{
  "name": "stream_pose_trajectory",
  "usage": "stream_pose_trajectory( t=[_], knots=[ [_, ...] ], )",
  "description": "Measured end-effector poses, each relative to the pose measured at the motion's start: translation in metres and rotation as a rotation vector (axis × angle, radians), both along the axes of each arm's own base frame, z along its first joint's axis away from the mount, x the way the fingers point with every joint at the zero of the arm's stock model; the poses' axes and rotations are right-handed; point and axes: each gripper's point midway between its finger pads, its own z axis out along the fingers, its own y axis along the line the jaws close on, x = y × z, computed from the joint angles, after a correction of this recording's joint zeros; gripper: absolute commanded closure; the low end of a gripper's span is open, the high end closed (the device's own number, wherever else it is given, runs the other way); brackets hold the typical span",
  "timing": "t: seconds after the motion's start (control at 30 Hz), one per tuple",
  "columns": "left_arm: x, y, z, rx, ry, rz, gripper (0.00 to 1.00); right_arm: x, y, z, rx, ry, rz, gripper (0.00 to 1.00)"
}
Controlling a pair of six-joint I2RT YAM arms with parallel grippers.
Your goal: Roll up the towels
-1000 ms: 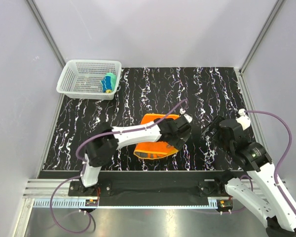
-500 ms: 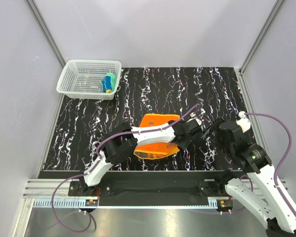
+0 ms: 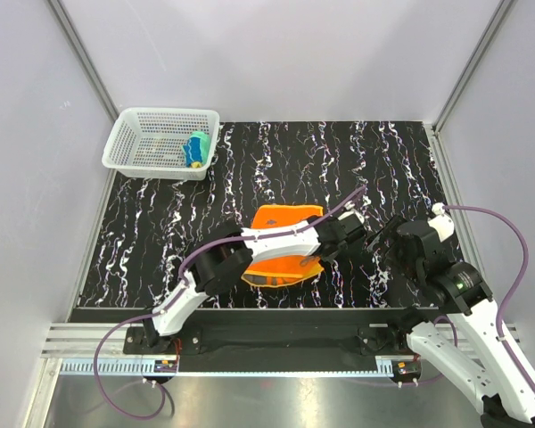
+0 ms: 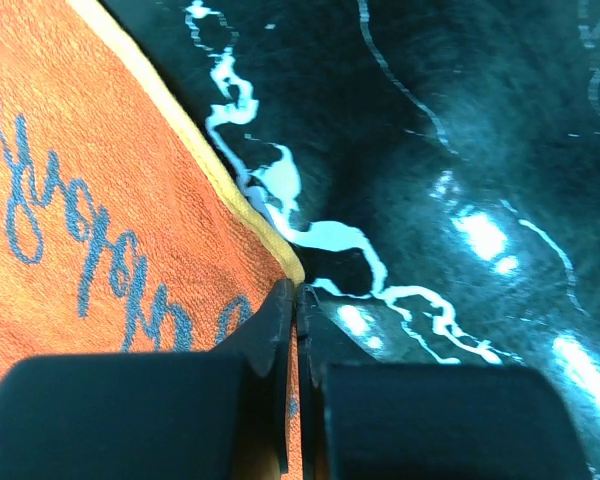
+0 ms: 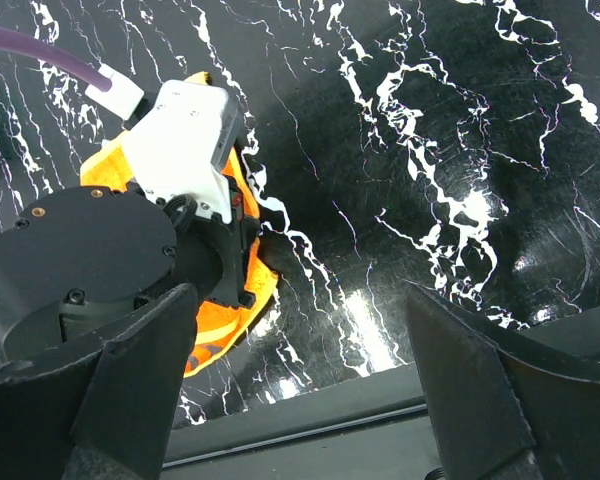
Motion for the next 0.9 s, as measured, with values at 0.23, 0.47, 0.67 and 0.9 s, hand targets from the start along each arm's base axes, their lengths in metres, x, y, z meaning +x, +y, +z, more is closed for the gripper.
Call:
stream_pose_trajectory(
  t=[0.23, 0.47, 0.67, 0.9],
  knots=[
    [0.009, 0.011, 0.010, 0.012, 0.004, 0.025, 1.00, -0.001, -0.002, 0.004, 0.010, -0.022, -0.008, 0.11],
    [0.052, 0.059, 0.156, -0.333, -0.091, 0.244, 1.00, 0.013, 0.007, 0.007, 0.013, -0.022, 0.002, 0.16],
    [0.059, 0.219, 0.290, -0.756, -0.337, 0.581, 0.97, 0.032, 0.041, -0.015, 0.073, 0.028, 0.096, 0.18],
    [-0.010, 0.308, 0.197, -0.745, -0.284, 0.792, 0.01, 0.035, 0.069, -0.069, 0.110, 0.159, 0.183, 0.18]
  ],
)
